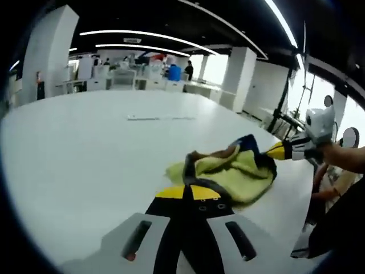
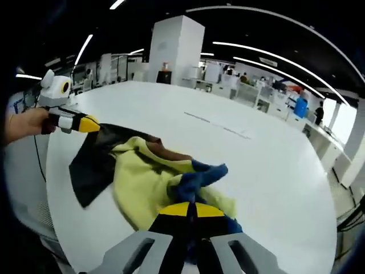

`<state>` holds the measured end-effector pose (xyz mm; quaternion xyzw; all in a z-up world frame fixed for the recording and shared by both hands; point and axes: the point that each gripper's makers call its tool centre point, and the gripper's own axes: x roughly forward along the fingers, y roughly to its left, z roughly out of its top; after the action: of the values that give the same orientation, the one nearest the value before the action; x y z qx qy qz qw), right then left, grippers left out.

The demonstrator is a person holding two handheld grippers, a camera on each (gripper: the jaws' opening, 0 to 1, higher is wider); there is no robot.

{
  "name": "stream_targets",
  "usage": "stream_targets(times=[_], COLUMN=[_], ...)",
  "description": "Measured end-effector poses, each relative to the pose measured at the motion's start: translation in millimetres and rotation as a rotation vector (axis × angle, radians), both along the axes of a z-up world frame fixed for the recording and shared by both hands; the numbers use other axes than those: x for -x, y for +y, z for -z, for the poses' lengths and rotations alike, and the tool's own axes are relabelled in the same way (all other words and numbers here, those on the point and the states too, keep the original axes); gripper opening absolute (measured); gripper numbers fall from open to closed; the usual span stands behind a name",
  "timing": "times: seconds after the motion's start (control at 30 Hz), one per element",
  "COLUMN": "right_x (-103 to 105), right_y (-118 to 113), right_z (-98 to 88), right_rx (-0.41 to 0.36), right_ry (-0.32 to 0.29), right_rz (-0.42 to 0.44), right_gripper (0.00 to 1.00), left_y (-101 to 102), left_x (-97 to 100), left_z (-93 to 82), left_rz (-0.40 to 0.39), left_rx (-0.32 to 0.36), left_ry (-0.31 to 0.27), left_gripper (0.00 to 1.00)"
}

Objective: Fold the garment on the visible template until the final outline fits inside the template.

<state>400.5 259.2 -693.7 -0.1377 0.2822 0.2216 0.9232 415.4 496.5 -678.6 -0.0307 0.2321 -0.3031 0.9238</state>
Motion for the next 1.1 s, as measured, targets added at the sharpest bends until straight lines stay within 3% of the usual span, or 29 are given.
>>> stream_targets(times=[0.27, 0.63, 0.93, 1.1], right_x=[-15.7, -44.9, -81.4, -102.5], right_y=[-27.9, -47.1, -58.2, -69.0], right_z=[-45.8, -79.1, -98.9, -102.0], right_rx=[-0.023, -0.092, -0.144, -0.148], right_ry=[-0.079, -0.103, -0.112, -0.121], right_rz=[0.063, 0.106, 0.135, 0.175], right_gripper=[0.0, 0.0, 0.0, 0.0], left_y=[-4.6, -5.9, -0.6, 3.2], left_x=[-17.1, -52.0, -97.8, -127.0], left_z=[-42.7, -83.1, -95.3, -91.5], left_rz=[-0.026, -0.055, -0.087, -0.116], left_rx=[0.05, 0.074, 0.039, 0.015], left_ry=[-0.097, -0.188, -0.238, -0.244], left_gripper=[0.0, 0.0, 0.0, 0.0])
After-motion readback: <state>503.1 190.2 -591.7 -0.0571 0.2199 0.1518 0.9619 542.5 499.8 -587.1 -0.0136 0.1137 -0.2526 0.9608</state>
